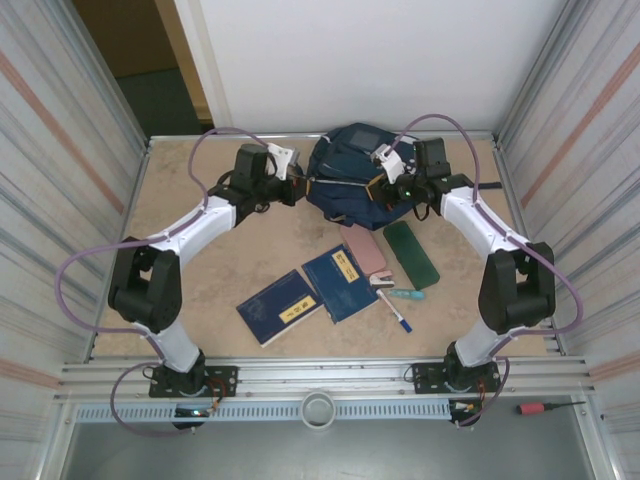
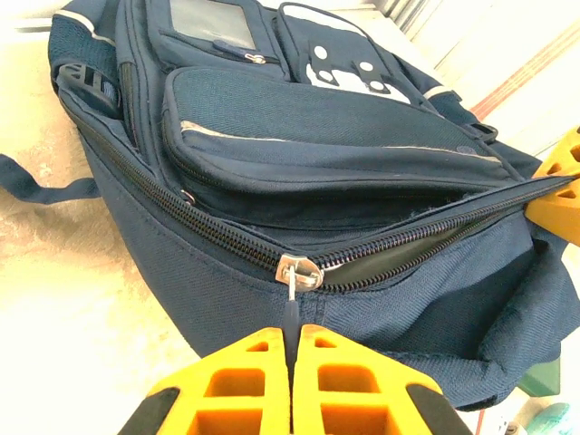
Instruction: Pack the student bag
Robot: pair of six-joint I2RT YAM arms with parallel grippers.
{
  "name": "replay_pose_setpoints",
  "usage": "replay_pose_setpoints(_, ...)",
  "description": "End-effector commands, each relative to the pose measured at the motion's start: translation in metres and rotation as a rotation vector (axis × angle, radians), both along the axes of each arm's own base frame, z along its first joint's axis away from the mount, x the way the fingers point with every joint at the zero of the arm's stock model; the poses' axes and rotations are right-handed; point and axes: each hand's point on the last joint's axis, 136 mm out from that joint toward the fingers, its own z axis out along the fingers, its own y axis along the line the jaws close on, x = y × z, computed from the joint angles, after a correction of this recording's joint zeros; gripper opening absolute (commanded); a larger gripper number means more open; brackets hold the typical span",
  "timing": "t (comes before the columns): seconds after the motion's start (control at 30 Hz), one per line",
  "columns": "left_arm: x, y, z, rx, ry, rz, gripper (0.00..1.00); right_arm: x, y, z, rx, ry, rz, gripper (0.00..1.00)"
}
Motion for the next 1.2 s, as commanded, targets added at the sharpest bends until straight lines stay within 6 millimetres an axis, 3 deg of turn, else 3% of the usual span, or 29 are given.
replay_pose_setpoints(0.0, 0.003, 0.008, 0.023, -0.011, -0.033, 0.033, 0.0, 0.021, 0.005, 0.039, 0.04, -0.076, -0.019, 0.0)
replay_pose_setpoints(0.07, -0.001, 0.004, 0.03, -0.025, -0.045, 0.017, 0.0, 0.029, 0.005, 0.038, 0.015, -0.063, -0.045, 0.0)
replay_pose_setpoints(0.13, -0.007, -0.003, 0.036, -0.045, -0.051, -0.004, 0.0, 0.039, -0.007, 0.032, -0.03, -0.042, -0.125, 0.06)
replay_pose_setpoints(0.23, -0.018, -0.024, 0.039, -0.061, -0.054, -0.059, 0.0, 0.05, -0.042, 0.016, -0.14, 0.005, -0.309, 0.26)
replay_pose_setpoints(0.33, -0.026, -0.045, 0.04, -0.072, -0.053, -0.104, 0.0, 0.036, -0.049, 0.008, -0.183, 0.044, -0.337, 0.44)
replay_pose_setpoints(0.43, -0.031, -0.058, 0.038, -0.078, -0.046, -0.132, 0.0, 0.013, -0.031, 0.012, -0.145, 0.029, -0.257, 0.55)
replay_pose_setpoints(0.57, -0.036, -0.065, 0.031, -0.069, -0.032, -0.149, 0.0, -0.018, 0.013, 0.012, -0.065, 0.03, -0.069, 0.63)
replay_pose_setpoints(0.67, -0.038, -0.065, 0.027, -0.061, -0.027, -0.15, 0.0, -0.026, 0.035, 0.004, -0.022, 0.062, 0.014, 0.71)
replay_pose_setpoints(0.8, -0.039, -0.062, 0.023, -0.048, -0.029, -0.142, 0.0, -0.031, 0.052, -0.011, -0.003, 0.117, 0.084, 0.74)
replay_pose_setpoints(0.93, -0.04, -0.06, 0.022, -0.038, -0.03, -0.14, 0.0, -0.022, 0.057, -0.027, -0.036, 0.144, 0.078, 0.68)
replay_pose_setpoints(1.0, -0.04, -0.058, 0.023, -0.032, -0.036, -0.134, 0.0, -0.015, 0.052, -0.031, -0.067, 0.142, 0.048, 0.52)
replay_pose_setpoints(1.07, -0.038, -0.053, 0.022, -0.015, -0.045, -0.119, 0.0, -0.01, 0.043, -0.028, -0.091, 0.128, 0.023, 0.28)
replay_pose_setpoints(1.17, -0.03, -0.038, 0.017, 0.008, -0.038, -0.069, 0.0, -0.007, 0.027, -0.014, -0.063, 0.106, -0.003, 0.06)
